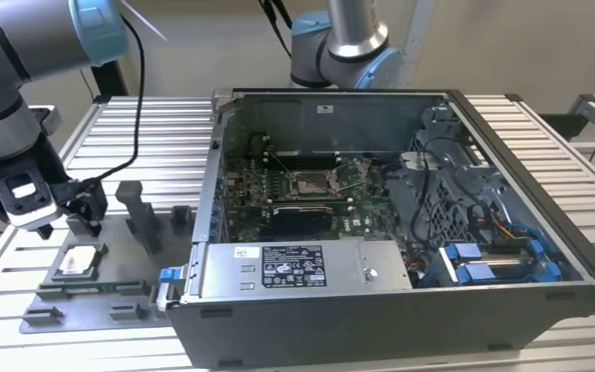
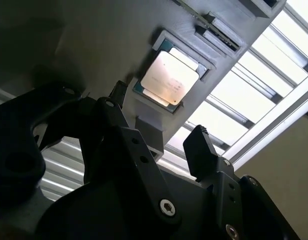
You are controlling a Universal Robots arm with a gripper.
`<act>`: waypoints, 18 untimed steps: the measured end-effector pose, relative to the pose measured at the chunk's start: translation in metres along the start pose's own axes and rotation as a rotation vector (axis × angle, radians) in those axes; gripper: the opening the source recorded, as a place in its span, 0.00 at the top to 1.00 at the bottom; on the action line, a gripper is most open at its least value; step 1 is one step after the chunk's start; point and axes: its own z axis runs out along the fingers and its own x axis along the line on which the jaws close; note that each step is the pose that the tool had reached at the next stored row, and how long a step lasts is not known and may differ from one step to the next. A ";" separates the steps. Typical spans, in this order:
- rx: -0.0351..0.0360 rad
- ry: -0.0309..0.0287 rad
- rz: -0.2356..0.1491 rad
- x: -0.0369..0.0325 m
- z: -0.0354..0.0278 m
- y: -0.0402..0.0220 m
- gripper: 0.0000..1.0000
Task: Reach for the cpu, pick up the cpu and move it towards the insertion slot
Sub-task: 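Pick up the cpu and move it towards the insertion slot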
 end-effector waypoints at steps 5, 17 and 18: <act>0.0001 0.0002 0.000 0.0001 0.0036 -0.0012 0.00; 0.0000 0.0000 0.001 0.0009 0.0107 -0.0149 0.00; 0.0000 0.0000 0.001 0.0011 0.0119 -0.0153 0.00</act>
